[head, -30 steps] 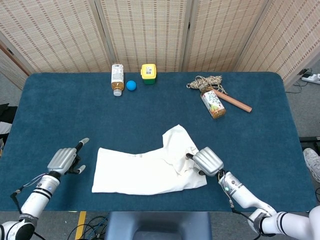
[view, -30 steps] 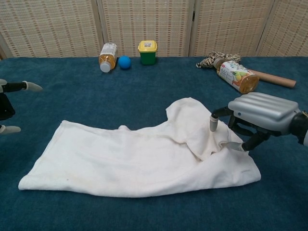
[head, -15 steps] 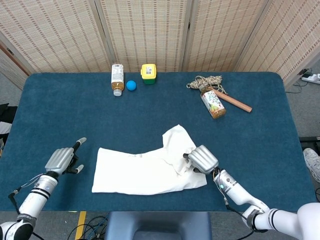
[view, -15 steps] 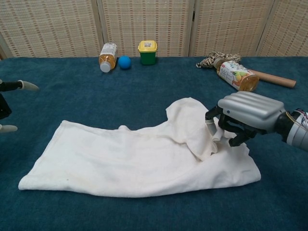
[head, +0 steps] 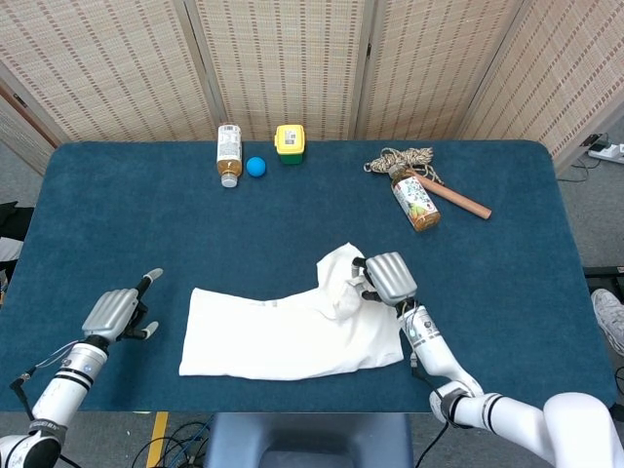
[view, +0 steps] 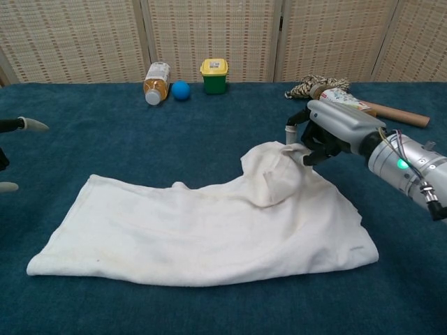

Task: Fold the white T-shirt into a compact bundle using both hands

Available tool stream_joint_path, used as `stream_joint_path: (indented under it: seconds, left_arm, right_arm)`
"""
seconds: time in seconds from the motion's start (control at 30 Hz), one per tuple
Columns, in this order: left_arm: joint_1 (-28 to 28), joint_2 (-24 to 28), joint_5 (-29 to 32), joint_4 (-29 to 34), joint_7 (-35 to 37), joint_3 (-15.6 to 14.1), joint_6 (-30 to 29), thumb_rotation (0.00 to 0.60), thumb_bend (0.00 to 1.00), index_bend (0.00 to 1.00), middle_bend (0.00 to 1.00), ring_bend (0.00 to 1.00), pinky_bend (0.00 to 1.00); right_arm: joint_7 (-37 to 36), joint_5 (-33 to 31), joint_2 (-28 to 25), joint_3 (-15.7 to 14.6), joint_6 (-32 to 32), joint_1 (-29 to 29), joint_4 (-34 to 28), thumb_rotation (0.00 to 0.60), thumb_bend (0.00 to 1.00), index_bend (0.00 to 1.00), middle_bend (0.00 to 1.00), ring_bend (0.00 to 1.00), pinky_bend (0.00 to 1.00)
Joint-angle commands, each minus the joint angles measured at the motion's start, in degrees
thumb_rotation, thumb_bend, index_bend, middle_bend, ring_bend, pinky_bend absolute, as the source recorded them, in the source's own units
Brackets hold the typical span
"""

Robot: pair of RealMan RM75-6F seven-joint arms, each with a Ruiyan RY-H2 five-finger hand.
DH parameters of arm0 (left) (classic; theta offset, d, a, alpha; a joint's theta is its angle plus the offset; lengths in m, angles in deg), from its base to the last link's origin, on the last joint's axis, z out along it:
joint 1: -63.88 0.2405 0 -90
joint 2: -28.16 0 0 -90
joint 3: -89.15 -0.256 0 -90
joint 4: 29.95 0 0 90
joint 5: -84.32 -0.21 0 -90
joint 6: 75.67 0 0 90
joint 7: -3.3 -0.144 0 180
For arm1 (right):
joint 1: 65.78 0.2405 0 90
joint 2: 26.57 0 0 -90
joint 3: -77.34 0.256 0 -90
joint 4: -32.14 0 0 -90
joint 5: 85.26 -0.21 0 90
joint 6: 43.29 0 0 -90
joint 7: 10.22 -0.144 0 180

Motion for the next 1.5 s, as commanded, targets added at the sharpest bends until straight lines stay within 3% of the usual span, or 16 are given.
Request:
stream_joint_path:
  seconds: [0.03, 0.63, 1.1, 1.23, 1.3, 1.5]
  left_arm:
    - [0.1, 0.13, -0.14, -0.05, 0.12, -0.07, 0.05, 0.6, 0.35, 0.0, 0.94, 0.86, 0.97]
    - [0.66, -0.09, -1.05, -1.3, 1.42, -0.27, 0.42, 0.6, 0.35, 0.0, 0.94, 0.86, 0.97]
    - [1.2, -0.21, -1.37, -2.18, 2.39, -0.58, 0.81, 0.6, 0.35, 0.0, 0.94, 0.86, 0.97]
    - [1.34, -0.18, -1.54, -2.42, 2.64, -0.62, 0.88, 0.6, 0.35, 0.0, 0.94, 0.86, 0.97]
    - [1.4, -0.17, -1.58, -2.46, 2.8, -0.58, 0.86, 0.6, 0.35, 0.0, 0.94, 0.86, 0.97]
    - [1.48, -0.26, -1.73, -2.55, 2.87, -0.53, 0.84, 0.6, 0.35, 0.0, 0.94, 0.86, 0.97]
  right_arm:
    - [1.11, -2.43, 2.47, 1.72, -1.22, 1.41, 2.91, 0.6, 0.55, 0.73, 0.93, 0.99, 1.0]
    - [0.33, -10.57, 11.38, 8.54, -4.38, 6.9, 17.36, 0.6, 0.57, 0.73, 0.93, 0.99, 1.0]
    - [1.73, -9.22, 14.9, 6.85, -7.03, 10.68, 26.33, 0.6, 0.57, 0.73, 0.93, 0.99, 1.0]
    - [4.04, -10.44, 15.38, 7.3, -9.04, 11.57, 28.49, 0.6, 0.53, 0.57, 0.91, 0.99, 1.0]
    - [4.75, -11.03, 15.36, 7.65, -9.84, 11.93, 28.74, 0.6, 0.46, 0.42, 0.9, 0.99, 1.0]
    - [6.41, -12.12, 15.0, 8.36, -10.76, 12.64, 28.34, 0.6, 0.3, 0.21, 0.89, 0.99, 1.0]
